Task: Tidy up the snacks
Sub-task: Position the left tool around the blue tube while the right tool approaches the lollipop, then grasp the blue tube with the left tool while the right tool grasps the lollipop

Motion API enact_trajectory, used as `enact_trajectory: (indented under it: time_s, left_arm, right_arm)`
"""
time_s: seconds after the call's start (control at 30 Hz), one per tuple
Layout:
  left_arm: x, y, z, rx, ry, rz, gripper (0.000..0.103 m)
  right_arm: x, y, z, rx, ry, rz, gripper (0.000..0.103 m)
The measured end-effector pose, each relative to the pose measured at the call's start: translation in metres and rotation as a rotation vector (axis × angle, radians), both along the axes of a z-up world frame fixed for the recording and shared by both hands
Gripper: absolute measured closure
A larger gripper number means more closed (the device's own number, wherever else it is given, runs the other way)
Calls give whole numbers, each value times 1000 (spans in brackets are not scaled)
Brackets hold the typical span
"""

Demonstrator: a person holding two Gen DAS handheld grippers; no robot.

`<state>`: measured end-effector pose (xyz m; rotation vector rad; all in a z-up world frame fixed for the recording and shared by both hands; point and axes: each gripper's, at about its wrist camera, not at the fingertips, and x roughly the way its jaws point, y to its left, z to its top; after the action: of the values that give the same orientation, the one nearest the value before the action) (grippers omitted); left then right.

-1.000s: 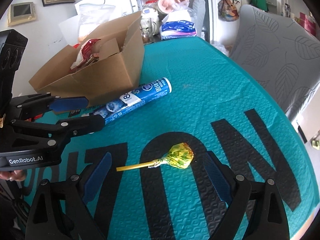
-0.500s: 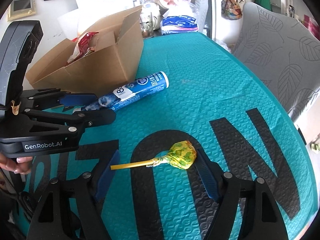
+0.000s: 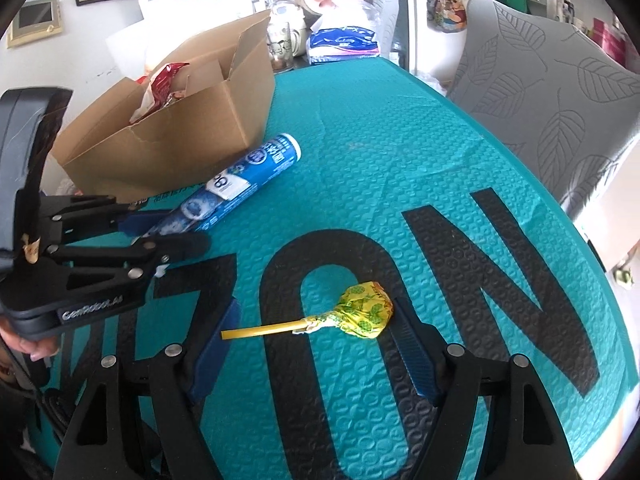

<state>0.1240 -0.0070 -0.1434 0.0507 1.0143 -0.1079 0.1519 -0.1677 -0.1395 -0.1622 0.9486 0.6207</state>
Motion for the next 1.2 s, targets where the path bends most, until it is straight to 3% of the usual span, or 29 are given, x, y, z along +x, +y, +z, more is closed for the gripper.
enact_trajectory:
  time_s: [0.4,0.83,1.0,1.03,1.17,1.2]
  left_arm:
    - [-58,-8,0,-34,50,22,75]
    - [-41,-19,-3,18,21,-42,72]
    - [-32,-20,-5,46,8,-19,52]
    - [-31,-18,-5,31,9,-14,52]
    - [-28,-15,-7,-2,-3,-11,56]
    - [-29,-15,-5,-3,-16,-18,74]
  right_arm:
    - [-34,-6,1,4,6,22,26]
    - [-37,-4,1,-5,6,29,26]
    - [-38,-3,1,-4,7,30,26]
    - [-38,-3,1,-2,8,30,26]
    - [-37,-6,1,0,9,28,26]
    - [-37,-6,1,0,9,29,26]
